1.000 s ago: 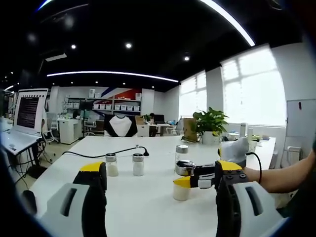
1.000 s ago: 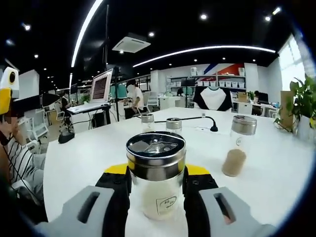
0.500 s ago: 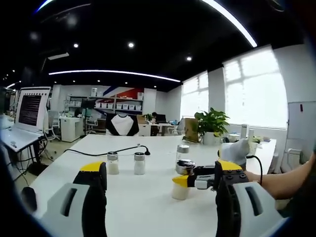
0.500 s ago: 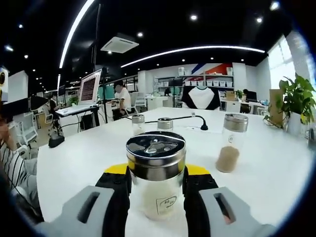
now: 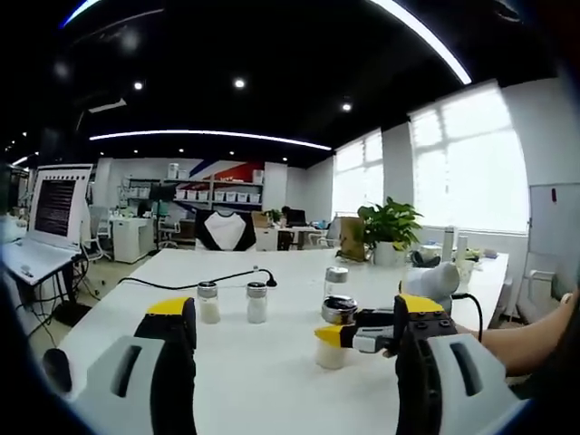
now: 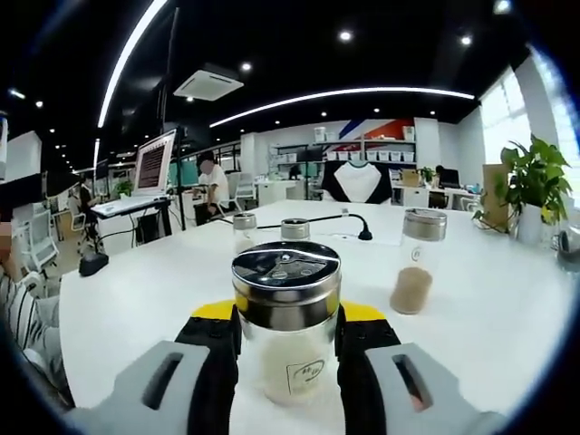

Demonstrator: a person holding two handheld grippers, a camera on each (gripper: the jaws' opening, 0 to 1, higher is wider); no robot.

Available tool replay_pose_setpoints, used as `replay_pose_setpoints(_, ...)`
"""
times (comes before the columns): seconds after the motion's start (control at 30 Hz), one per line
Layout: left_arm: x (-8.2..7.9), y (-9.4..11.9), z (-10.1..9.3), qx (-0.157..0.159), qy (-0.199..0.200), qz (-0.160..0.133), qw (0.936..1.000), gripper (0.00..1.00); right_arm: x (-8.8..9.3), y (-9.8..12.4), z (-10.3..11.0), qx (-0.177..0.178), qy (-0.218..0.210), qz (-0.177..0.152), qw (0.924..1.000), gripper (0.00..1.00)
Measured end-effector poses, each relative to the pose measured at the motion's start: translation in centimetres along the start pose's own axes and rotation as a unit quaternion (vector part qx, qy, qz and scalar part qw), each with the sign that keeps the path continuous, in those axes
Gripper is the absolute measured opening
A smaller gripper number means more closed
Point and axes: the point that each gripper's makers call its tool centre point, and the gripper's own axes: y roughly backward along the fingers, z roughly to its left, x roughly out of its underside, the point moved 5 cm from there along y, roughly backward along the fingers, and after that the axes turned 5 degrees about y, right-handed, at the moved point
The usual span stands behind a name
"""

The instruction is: Rotate the seasoning bottle until the label or dispensing opening points toward the visible target arrow and the bottle remains upright within the marked orientation range

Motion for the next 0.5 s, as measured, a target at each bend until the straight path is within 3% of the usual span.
replay_pose_setpoints(0.4,0.2,0.16,0.13,-0.006,0.002,0.007,1.0,0.94,-0.03,-0.04,-0.15,0.001,-0.004,0.005,1.0,0.4)
replay_pose_setpoints(0.47,0.14,0.23,0.33,-0.012,0.0,0.005,0.9999,0.94,-0.06,0.03,-0.28,0.007,-0.009,0.008,0.9999,0.48)
replay_pose_setpoints(0.5,0.14,0.25,0.41,-0.013,0.001,0.006,0.9999,0.94,-0.26,0.05,-0.39,0.009,0.009,0.003,0.9999,0.58)
